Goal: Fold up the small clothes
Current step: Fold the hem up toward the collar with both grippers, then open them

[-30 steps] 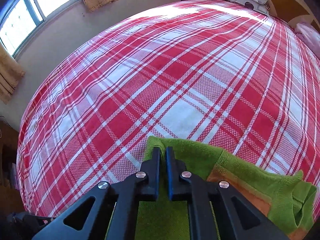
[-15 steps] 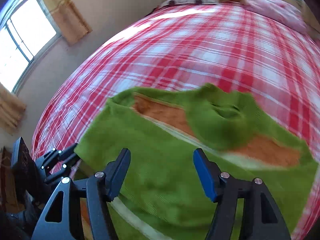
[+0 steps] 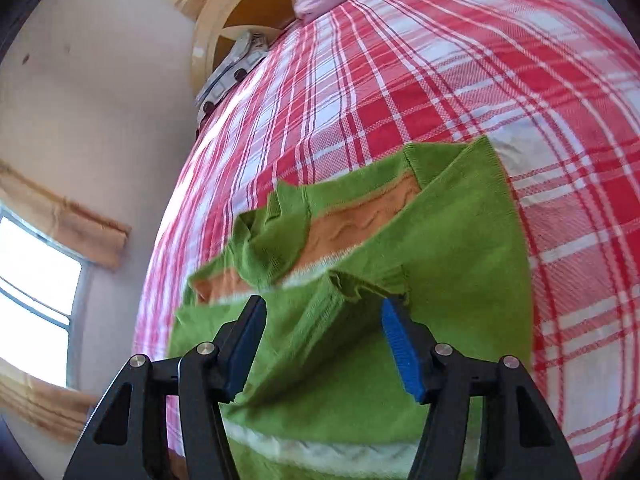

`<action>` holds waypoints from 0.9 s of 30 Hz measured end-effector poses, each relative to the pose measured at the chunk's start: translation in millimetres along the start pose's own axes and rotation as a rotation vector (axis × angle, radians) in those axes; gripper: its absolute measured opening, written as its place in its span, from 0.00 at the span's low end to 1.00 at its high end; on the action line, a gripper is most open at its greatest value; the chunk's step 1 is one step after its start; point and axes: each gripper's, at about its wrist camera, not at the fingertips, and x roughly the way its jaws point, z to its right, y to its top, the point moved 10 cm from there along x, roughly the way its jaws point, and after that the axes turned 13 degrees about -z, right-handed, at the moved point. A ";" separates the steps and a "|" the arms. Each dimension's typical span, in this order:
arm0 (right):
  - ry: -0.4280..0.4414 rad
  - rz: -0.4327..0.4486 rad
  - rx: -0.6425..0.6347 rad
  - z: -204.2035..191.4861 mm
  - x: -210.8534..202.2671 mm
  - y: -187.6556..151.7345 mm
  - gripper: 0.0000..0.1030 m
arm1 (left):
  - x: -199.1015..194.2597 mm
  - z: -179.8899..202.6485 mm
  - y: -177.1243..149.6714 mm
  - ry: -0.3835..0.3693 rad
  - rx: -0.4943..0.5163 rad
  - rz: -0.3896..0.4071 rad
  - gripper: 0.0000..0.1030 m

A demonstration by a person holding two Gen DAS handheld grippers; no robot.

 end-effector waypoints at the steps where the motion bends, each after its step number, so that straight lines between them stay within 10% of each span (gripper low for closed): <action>1: -0.007 -0.031 0.016 0.9 7.8 -1.6 0.45 | 2.5 1.0 -0.2 0.003 0.006 -0.011 0.59; 2: -0.007 -0.047 0.019 2.0 11.6 -3.2 0.13 | 3.1 2.2 -1.6 0.007 0.011 -0.016 0.59; 3: -0.014 -0.039 0.010 2.8 11.7 -5.5 0.04 | 3.8 3.2 -1.6 0.008 0.017 -0.019 0.59; 27: -0.166 0.165 -0.153 65.3 -46.5 -57.4 0.04 | 5.9 7.5 -3.0 -0.036 0.026 -0.033 0.72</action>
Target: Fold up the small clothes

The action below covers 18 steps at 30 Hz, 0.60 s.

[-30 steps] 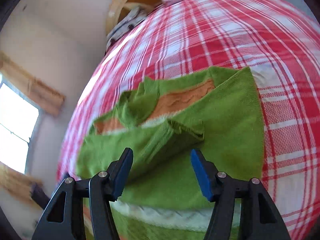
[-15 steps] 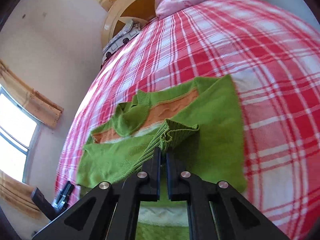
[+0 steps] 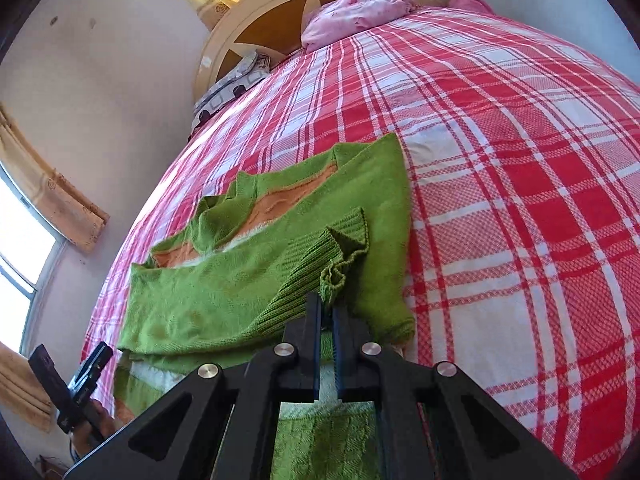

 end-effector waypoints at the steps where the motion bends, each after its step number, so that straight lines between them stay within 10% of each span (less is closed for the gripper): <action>1: -0.004 -0.001 0.002 1.7 -1.9 -2.1 0.04 | -2.5 -1.3 0.7 0.003 -0.006 0.012 0.72; 8: -0.176 0.112 -0.064 -4.3 -42.7 -2.0 0.26 | -28.7 -1.8 13.2 0.010 -0.010 0.076 0.73; 11: -0.096 0.165 -0.149 -46.4 -53.6 5.0 0.35 | -26.9 16.8 23.0 0.067 0.082 0.069 0.77; 15: 0.005 0.059 -0.250 -90.2 -20.2 9.0 0.39 | -7.0 30.7 33.1 0.125 0.122 0.013 0.82; 18: -0.192 -0.033 -0.170 -57.0 7.6 6.7 0.39 | 20.2 26.9 29.4 0.188 0.110 -0.073 0.82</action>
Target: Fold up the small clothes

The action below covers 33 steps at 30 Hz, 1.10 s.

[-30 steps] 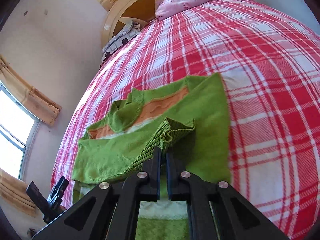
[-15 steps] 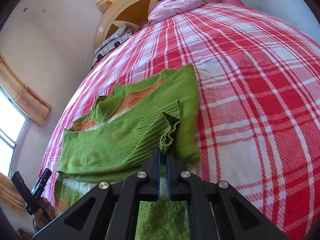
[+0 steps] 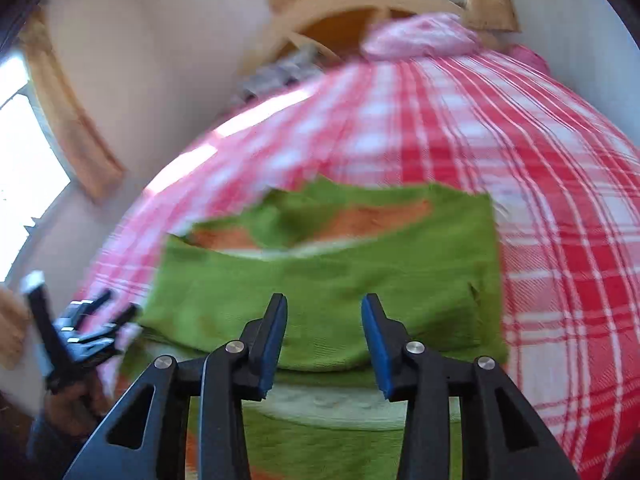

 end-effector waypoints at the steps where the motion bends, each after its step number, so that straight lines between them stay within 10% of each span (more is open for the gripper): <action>1: -0.044 -0.023 0.027 13.6 5.4 -6.5 0.39 | 10.5 -2.5 -4.8 0.029 -0.005 -0.040 0.82; 14: -0.110 -0.029 -0.009 28.8 15.0 -24.9 0.47 | 15.5 4.3 -23.1 0.083 0.037 -0.069 0.91; 23: -0.086 0.198 -0.037 0.6 -41.7 -11.4 0.50 | 15.8 4.7 -22.2 0.132 0.057 -0.063 0.97; 26: 0.044 0.104 -0.100 -23.2 -15.3 -9.1 0.54 | 15.7 4.8 -22.0 0.141 0.057 -0.061 0.98; 33: -0.086 0.002 -0.062 10.9 17.9 -24.3 0.54 | 15.6 4.4 -22.8 0.143 0.050 -0.061 1.00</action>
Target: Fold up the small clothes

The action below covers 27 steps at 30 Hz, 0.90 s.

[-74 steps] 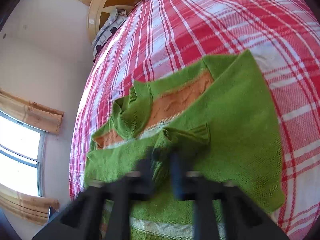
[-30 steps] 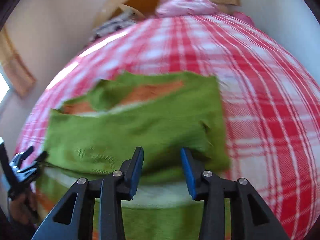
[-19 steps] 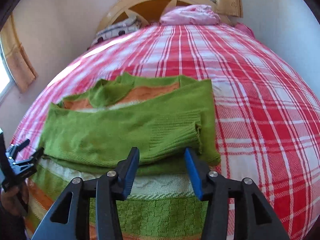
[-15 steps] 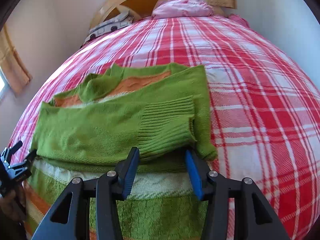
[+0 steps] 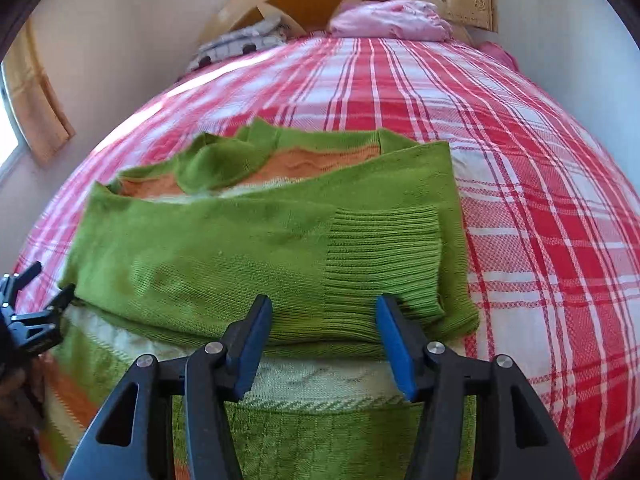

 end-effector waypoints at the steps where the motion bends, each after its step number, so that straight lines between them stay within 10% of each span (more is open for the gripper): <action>1: 0.000 -0.002 -0.007 0.4 -1.3 -1.5 0.54 | -0.1 0.1 -0.2 0.000 0.001 0.001 1.00; 27: 0.011 -0.008 -0.083 9.2 -75.7 -132.5 0.59 | -96.1 10.4 -86.3 -0.170 0.018 0.051 1.00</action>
